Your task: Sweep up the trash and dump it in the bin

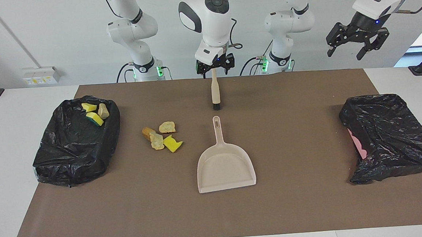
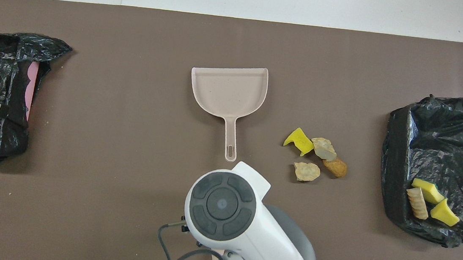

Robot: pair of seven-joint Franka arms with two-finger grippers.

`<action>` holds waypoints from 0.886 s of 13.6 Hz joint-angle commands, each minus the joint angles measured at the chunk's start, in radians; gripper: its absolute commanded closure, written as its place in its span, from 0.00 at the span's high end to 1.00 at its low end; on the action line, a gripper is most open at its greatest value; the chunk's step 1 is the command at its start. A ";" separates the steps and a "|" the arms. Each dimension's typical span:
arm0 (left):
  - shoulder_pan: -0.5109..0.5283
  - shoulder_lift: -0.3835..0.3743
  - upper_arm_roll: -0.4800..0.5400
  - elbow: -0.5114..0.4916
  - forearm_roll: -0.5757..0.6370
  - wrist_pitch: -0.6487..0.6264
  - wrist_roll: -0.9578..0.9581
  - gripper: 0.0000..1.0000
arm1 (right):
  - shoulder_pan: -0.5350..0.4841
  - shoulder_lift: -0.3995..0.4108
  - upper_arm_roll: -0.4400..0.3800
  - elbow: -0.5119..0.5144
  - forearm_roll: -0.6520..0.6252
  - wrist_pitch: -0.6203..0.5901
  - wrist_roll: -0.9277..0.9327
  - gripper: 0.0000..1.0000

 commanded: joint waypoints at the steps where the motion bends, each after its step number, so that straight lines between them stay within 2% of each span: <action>1: 0.000 -0.020 -0.008 -0.020 0.022 0.000 0.011 1.00 | -0.003 -0.159 -0.001 -0.215 0.110 0.062 -0.026 1.00; 5: -0.022 -0.022 -0.008 -0.022 0.058 0.001 0.008 1.00 | 0.105 -0.265 -0.003 -0.428 0.184 0.206 -0.004 1.00; 9: -0.029 -0.013 -0.014 -0.020 0.059 0.041 -0.018 1.00 | 0.185 -0.289 -0.003 -0.552 0.203 0.341 0.016 1.00; 12: -0.098 0.016 -0.016 -0.020 0.062 0.073 -0.093 1.00 | 0.212 -0.281 -0.003 -0.589 0.206 0.416 0.043 1.00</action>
